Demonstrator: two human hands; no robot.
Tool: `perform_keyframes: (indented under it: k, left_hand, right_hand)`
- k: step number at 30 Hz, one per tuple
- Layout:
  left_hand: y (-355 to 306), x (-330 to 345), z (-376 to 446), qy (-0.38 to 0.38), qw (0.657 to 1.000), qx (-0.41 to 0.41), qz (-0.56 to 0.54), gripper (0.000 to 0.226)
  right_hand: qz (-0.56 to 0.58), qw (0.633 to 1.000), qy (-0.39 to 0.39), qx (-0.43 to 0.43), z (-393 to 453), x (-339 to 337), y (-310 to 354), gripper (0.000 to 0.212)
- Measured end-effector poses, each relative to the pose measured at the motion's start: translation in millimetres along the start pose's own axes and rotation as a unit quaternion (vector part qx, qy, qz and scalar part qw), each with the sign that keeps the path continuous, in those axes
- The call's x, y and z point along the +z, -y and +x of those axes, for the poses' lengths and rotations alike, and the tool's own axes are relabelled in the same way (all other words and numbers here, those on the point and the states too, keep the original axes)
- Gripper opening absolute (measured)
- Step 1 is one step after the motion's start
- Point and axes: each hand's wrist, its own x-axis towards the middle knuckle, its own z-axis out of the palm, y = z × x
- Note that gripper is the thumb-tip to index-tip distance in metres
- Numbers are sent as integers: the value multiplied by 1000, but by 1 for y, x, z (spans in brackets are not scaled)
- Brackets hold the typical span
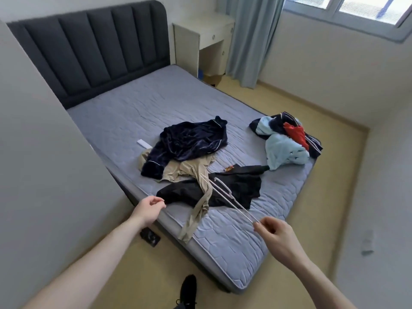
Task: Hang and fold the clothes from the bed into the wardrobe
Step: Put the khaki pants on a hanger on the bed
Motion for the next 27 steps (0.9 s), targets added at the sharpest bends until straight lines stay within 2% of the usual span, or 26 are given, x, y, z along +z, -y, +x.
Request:
perform_keyframes:
  k: [6,10,18,27]
  left_hand:
    - [-49,63,74,84,987,-12,137,2]
    - [-64,96,107,114,971,-22,210,8]
    - [-69,167,184,93,950,-45,294,20]
    - [-8,284,309,89,947,-95,292,30]
  right_hand:
    - [18,996,-53,69,63,-23,-22,37]
    - [22,993,-47,109,105,-34,-45,36]
    - [20,989,12,143,223,-25,-113,25]
    - [14,985,60,160,354,29,-212,27]
